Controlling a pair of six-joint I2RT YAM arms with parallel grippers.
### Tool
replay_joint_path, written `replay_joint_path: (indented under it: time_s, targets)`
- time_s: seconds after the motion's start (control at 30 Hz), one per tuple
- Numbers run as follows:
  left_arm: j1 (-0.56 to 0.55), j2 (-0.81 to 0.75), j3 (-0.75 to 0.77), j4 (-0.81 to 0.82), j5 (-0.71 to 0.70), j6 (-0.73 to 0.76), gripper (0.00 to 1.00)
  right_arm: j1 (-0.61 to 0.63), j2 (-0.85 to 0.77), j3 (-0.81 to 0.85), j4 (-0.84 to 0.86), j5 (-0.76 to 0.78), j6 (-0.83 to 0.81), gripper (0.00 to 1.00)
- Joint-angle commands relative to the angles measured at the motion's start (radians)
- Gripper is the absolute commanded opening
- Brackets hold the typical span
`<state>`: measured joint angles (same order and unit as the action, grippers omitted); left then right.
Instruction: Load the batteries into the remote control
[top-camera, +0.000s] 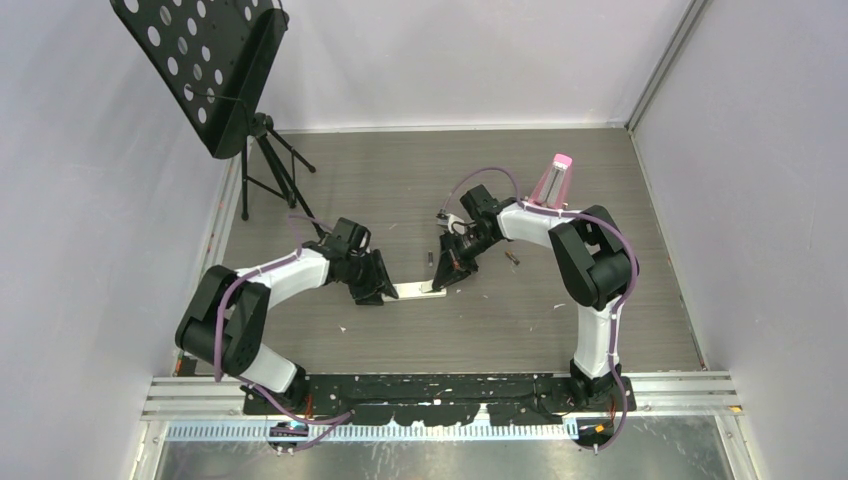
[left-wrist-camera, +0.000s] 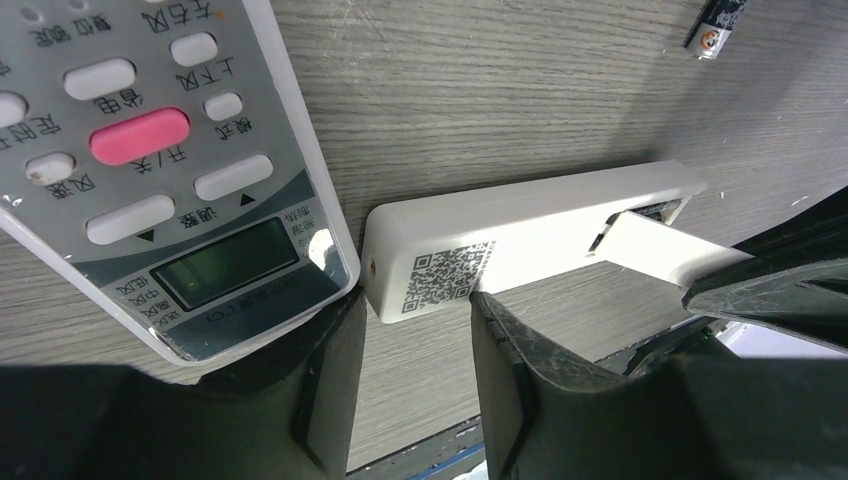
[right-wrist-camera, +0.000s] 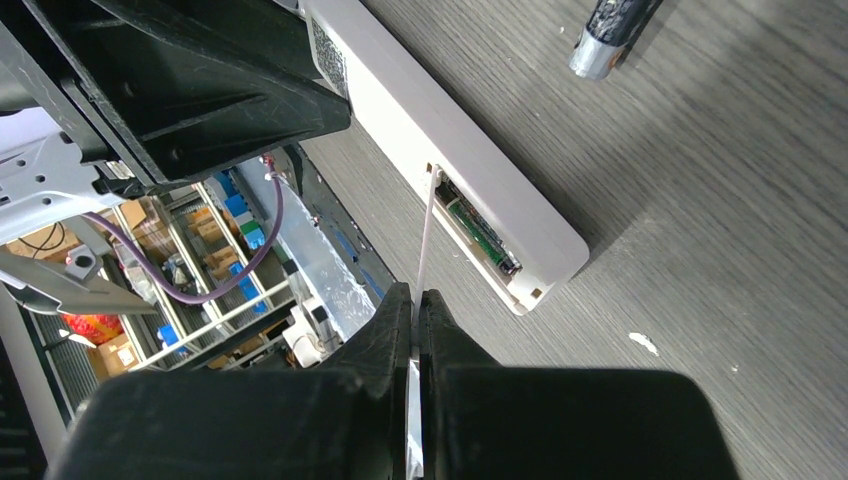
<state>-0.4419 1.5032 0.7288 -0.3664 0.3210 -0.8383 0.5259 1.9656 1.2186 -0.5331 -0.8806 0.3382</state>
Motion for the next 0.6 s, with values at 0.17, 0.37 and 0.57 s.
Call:
replay_joint_path:
  time_s: [0.17, 0.37, 0.57]
  targets:
    - [0.011, 0.023, 0.011, 0.058, -0.022, -0.019, 0.43, 0.009, -0.063, -0.022, 0.011, 0.056, 0.01, 0.01]
    - [0.012, 0.017, 0.014, 0.05, -0.03, -0.009, 0.42, 0.009, -0.093, -0.029, 0.015, 0.043, 0.017, 0.01]
    - [0.014, 0.014, 0.013, 0.046, -0.033, -0.005, 0.42, 0.01, -0.088, -0.049, 0.109, 0.002, 0.091, 0.01]
